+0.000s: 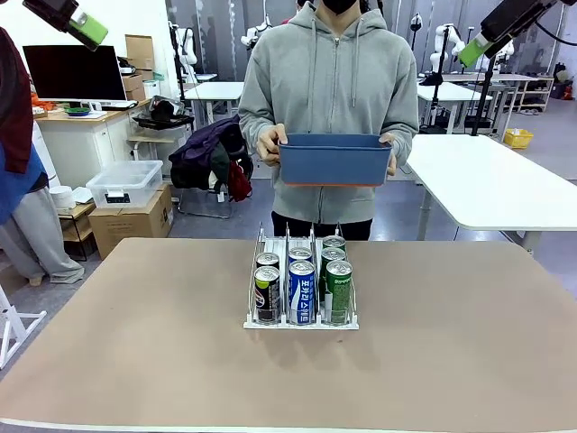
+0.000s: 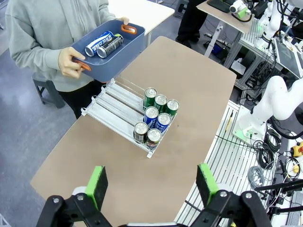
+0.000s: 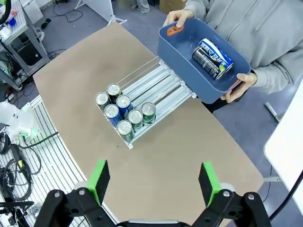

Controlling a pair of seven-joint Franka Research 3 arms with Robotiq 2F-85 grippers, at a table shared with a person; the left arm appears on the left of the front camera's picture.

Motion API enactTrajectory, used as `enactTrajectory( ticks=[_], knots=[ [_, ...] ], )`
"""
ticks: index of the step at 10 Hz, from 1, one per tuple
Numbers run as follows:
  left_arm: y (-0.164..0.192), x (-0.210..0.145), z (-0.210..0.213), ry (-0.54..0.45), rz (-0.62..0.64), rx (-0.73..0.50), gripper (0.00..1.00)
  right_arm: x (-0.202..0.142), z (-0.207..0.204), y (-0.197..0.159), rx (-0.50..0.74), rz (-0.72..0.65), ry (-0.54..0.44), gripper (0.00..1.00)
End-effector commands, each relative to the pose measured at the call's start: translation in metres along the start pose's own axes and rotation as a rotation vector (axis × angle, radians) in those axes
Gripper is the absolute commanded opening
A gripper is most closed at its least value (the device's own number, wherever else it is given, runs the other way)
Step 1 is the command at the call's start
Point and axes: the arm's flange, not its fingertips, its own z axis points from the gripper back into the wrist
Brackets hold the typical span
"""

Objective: Fill the beverage cans into the dispenser.
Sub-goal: Pick up the Ionic drink handed by the human.

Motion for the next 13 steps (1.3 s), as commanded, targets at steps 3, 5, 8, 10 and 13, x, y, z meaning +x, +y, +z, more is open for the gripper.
enactTrajectory(
  ticks=[3,5,8,10,13],
  knots=[
    [-0.0002,-0.0024,-0.0004,0.005,-0.004,-0.003,1.00,0.0057,-0.0062,0.0038,-0.007,-0.021,0.041,1.00],
    [-0.0002,-0.0024,-0.0004,0.005,-0.004,-0.003,1.00,0.0021,0.0005,0.0027,-0.001,0.006,-0.001,1.00],
    [-0.0002,-0.0024,-0.0004,0.005,-0.004,-0.003,1.00,0.0021,0.0005,0.0027,-0.001,0.006,-0.001,1.00],
    [-0.0002,-0.0024,-0.0004,0.005,-0.004,-0.003,1.00,0.0021,0.0005,0.0027,-0.001,0.006,-0.001,1.00],
    [-0.0002,-0.0024,-0.0004,0.005,-0.004,-0.003,1.00,0.0021,0.0005,0.0027,-0.001,0.006,-0.001,1.00]
  ],
)
